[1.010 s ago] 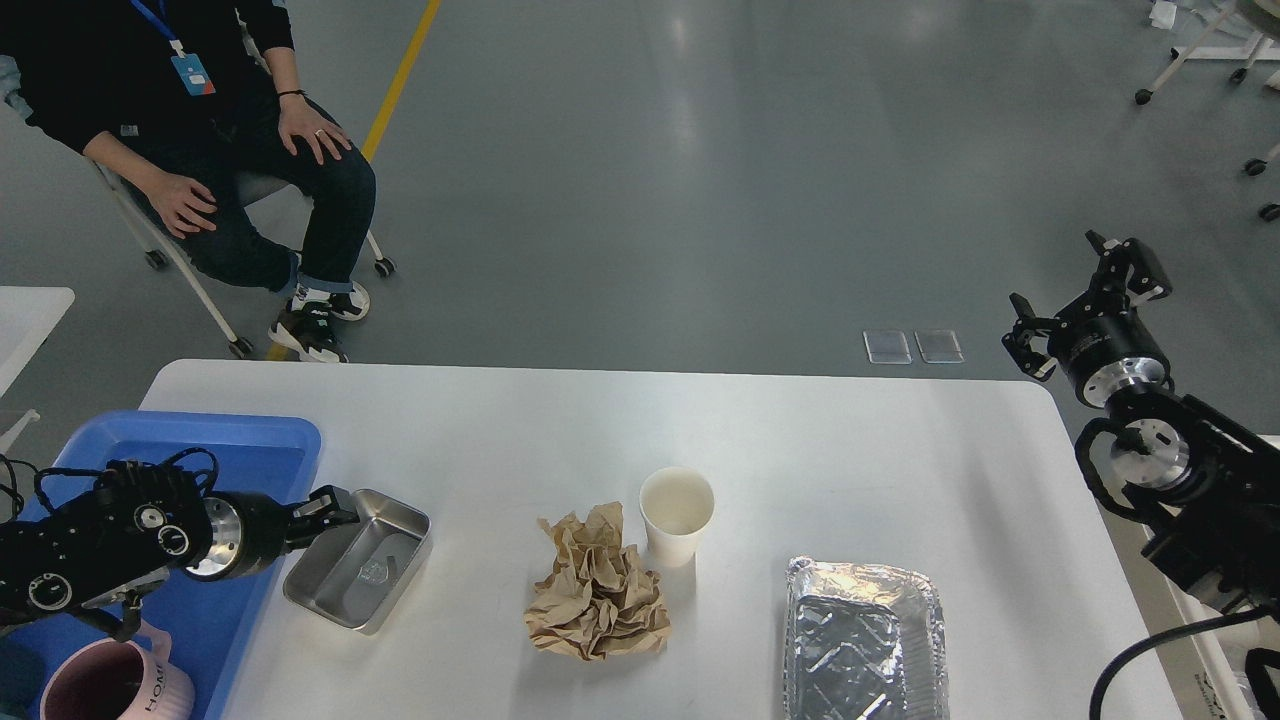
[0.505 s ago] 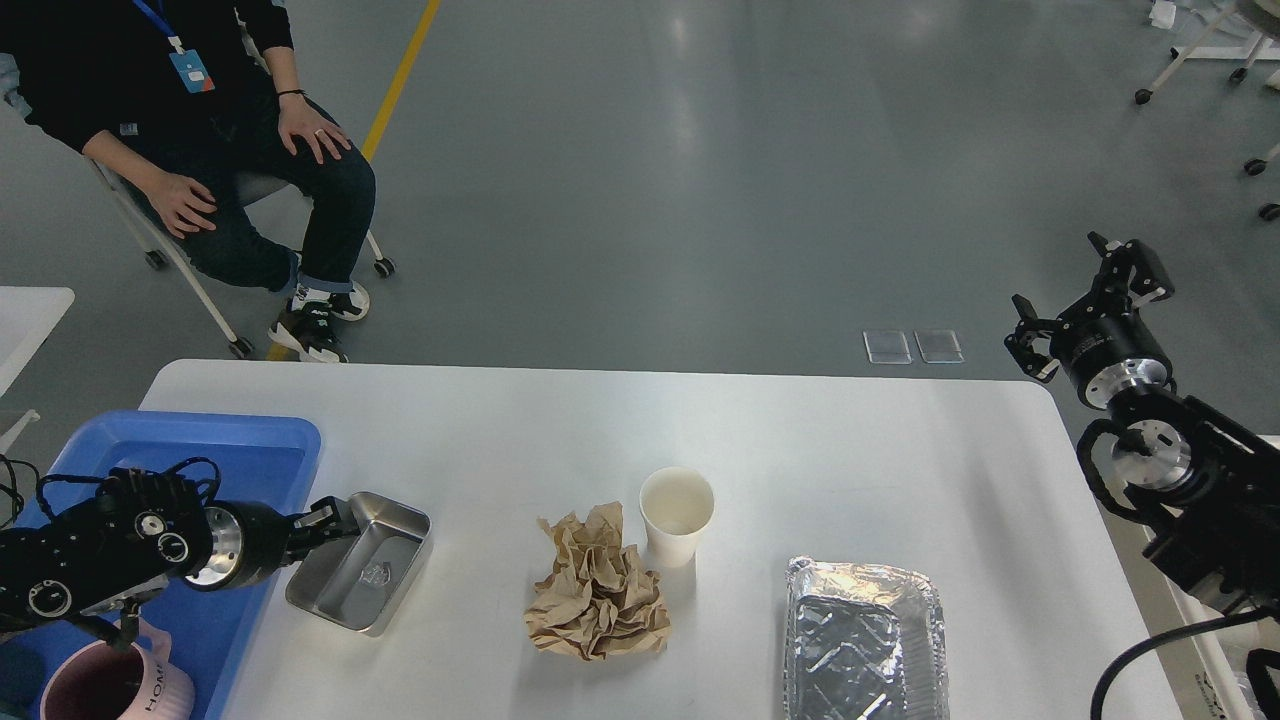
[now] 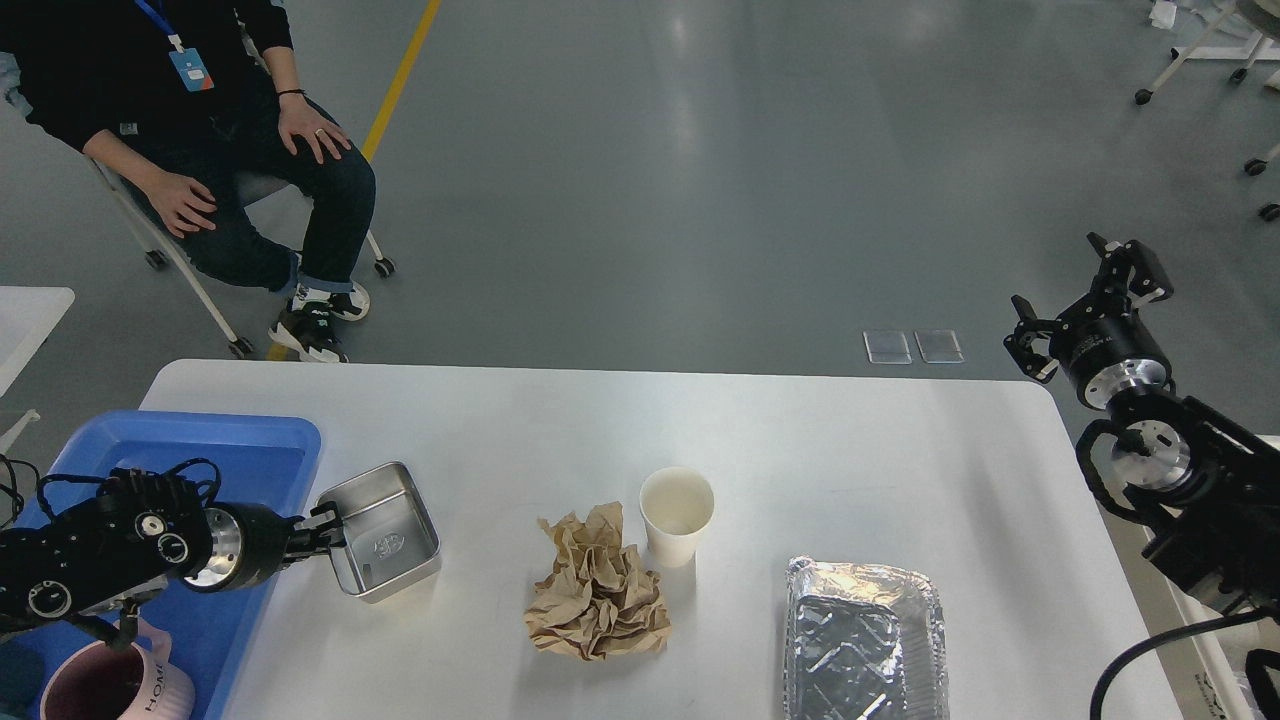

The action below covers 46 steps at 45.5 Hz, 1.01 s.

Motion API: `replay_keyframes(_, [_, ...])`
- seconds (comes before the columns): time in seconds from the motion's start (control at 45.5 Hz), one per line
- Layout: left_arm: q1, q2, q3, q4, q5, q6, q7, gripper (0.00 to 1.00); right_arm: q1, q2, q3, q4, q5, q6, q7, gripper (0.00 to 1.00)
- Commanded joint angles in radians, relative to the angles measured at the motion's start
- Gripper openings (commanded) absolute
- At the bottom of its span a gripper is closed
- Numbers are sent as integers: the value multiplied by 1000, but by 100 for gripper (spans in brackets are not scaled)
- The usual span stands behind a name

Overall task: Tidy desktop
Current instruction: 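Close the left gripper on the edge of the silver tin, then lift the silver tin up toward the blue tray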

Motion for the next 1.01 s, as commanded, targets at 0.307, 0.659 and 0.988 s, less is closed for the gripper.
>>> replay_keyframes(0.307, [-5, 0, 0, 0, 0, 1, -2, 0, -1, 0, 0, -1, 1, -1, 0, 100])
replay_keyframes(0.659, [-54, 6, -17, -5, 0, -47, -54, 0, -1, -11, 0, 3, 1, -1, 0, 100])
replay_keyframes(0.988, [-65, 170, -14, -43, 3, -47, -286, 0, 4, -29, 0, 8, 1, -1, 0, 100])
